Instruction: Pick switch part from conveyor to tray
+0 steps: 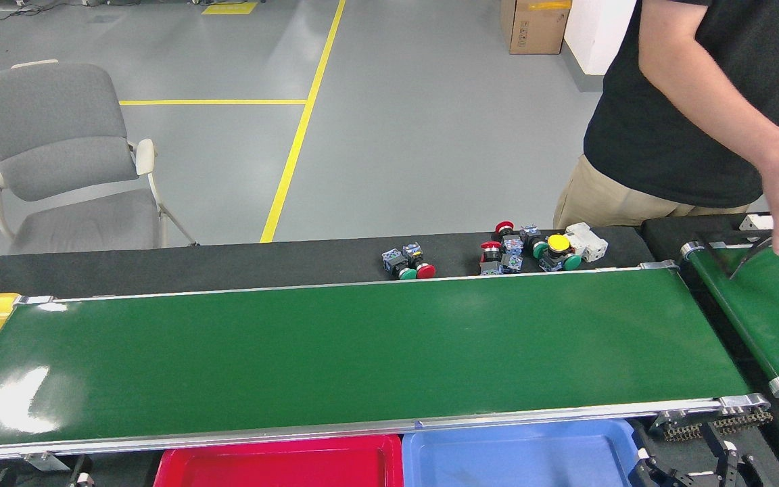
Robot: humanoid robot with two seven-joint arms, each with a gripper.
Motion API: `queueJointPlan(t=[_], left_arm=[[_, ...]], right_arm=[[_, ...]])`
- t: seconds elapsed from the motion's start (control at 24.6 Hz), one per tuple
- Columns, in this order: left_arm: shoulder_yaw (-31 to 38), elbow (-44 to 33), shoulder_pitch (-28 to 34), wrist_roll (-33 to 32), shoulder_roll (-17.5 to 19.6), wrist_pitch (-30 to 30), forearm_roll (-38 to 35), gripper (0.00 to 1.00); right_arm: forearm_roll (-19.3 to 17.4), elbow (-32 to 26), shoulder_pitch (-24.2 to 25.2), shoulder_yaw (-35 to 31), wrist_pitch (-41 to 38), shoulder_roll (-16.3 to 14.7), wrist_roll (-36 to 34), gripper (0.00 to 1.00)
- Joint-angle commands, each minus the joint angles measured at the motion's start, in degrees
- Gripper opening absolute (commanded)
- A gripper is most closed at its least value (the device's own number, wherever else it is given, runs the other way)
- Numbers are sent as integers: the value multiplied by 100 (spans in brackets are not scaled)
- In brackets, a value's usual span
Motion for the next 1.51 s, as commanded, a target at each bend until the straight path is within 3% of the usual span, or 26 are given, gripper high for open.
queueJointPlan(t=[0.0, 0.65, 0.85, 1.46], left_arm=[[14, -63, 0, 47, 47, -40, -2, 100], [14, -19, 9, 267, 117, -48, -20, 100], [22, -28, 0, 636, 117, -22, -29, 100], [31, 25, -88, 707, 144, -40, -2, 100]], right_arm=[[2, -66, -10, -11, -26, -59, -2, 100], [2, 49, 25, -11, -35, -103, -2, 100], [2, 75, 121, -3, -35, -217, -20, 100], [-7, 110, 86, -11, -35, -270, -2, 100]])
